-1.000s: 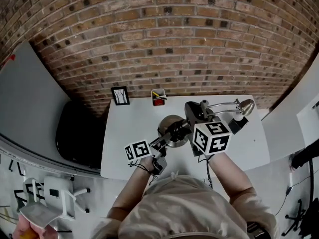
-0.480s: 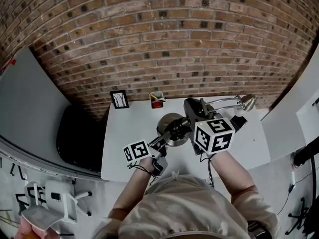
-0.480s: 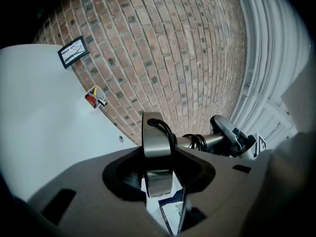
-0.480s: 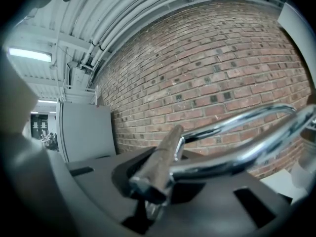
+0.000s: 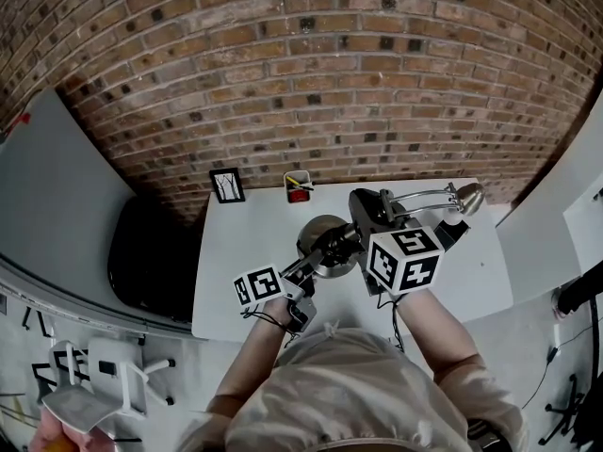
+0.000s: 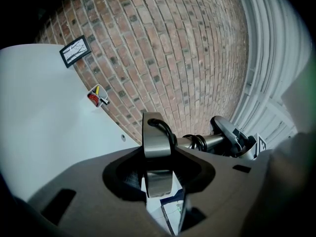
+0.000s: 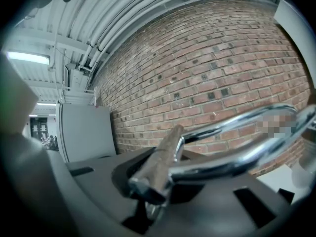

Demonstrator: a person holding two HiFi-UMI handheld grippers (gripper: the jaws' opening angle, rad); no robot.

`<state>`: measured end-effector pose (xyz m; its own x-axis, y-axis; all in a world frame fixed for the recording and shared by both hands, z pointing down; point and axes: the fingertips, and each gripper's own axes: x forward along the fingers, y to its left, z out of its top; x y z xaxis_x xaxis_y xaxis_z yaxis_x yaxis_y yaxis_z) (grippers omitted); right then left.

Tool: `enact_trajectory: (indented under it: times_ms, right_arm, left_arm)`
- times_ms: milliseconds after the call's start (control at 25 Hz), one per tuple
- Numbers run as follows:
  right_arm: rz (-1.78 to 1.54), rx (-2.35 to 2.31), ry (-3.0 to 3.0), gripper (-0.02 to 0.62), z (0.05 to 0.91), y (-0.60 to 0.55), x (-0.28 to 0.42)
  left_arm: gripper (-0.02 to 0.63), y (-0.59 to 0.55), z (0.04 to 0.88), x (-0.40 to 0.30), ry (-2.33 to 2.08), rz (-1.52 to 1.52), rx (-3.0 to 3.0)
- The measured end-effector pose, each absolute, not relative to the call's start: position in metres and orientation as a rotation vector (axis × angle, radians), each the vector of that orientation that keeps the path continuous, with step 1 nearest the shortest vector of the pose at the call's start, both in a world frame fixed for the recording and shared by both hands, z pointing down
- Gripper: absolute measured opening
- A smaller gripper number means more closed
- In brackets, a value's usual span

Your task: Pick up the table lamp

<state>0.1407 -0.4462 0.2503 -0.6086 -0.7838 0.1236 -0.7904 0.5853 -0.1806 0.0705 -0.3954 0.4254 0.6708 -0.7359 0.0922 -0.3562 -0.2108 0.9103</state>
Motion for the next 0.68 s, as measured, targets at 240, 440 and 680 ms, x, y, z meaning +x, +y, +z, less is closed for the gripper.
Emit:
enact_trajectory:
  times_ms: [240, 440, 680]
  right_arm:
    - [0.345, 1.357, -2.767, 0.044, 0.2512, -0.4471, 0.1386]
    - [0.348, 1.357, -2.766, 0.044, 0.2516, -0.4475, 0.1378]
    - [0.351, 1.355, -2.765, 0.044, 0.2546, -0.4469, 0.1374]
  left_arm:
    - [0.16, -0.3952, 0.426, 0.0704, -0.87, -0.445, 1.81]
    - [0.16, -0.3954, 0.4267, 0.0695, -0.871, -0.441, 1.806]
    - [0.16, -0.3951, 0.4296, 0.0694, -0.877, -0.439, 1.806]
